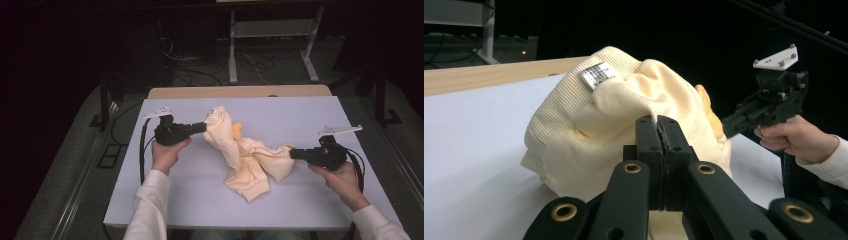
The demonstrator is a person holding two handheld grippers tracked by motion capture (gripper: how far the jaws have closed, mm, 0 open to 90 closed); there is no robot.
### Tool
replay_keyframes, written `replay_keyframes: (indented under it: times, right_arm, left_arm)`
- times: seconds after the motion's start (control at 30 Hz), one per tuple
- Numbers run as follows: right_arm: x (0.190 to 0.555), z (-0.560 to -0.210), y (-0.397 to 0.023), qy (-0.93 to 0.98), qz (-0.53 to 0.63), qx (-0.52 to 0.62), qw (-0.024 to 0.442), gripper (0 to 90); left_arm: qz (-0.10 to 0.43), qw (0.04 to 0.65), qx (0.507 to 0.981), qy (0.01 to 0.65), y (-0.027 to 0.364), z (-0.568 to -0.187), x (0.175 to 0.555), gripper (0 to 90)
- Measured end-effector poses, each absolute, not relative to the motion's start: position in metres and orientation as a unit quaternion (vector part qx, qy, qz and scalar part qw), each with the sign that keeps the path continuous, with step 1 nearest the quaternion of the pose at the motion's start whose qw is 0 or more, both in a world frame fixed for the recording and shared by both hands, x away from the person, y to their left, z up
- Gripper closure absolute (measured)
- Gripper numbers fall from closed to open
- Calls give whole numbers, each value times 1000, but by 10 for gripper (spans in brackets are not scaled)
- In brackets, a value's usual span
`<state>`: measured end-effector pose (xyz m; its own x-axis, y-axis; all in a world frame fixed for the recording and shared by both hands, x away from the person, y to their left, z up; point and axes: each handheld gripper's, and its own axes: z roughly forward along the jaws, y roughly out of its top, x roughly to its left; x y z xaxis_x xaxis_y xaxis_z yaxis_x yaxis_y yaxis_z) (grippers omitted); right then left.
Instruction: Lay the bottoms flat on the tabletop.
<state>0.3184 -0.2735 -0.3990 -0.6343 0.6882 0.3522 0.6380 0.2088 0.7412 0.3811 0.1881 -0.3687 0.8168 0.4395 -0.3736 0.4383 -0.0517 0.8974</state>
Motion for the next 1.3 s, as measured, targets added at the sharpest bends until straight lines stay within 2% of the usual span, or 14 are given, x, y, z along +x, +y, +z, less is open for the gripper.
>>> replay_keyframes:
  times: [0.37,0.57,0.6,0.63,0.7,0.73,0.8,1.07,1.3]
  right_arm:
    - [310,-399,-253,803,454,387,-13,802]
    - [306,-382,-249,796,488,356,-23,615]
    - [306,-382,-249,796,488,356,-23,615]
    - [309,-377,-246,792,494,358,-19,546]
    - [314,-374,-243,785,502,363,-13,477]
    - [314,-374,-243,785,502,363,-13,477]
    - [324,-372,-237,773,509,379,-7,422]
    - [353,-376,-209,753,513,413,3,342]
    - [366,-388,-186,758,495,425,-2,328]
  left_arm:
    - [-1,619,725,302,189,-370,380,883]
    - [-3,621,724,300,190,-371,380,883]
    - [-3,621,724,300,190,-371,380,883]
    - [-3,620,726,299,190,-372,380,883]
    - [-4,620,726,297,189,-372,379,883]
    - [-4,620,726,297,189,-372,379,883]
    - [-4,620,726,297,190,-372,379,883]
    - [-5,622,726,294,192,-374,378,883]
    - [-5,623,726,292,193,-375,378,883]
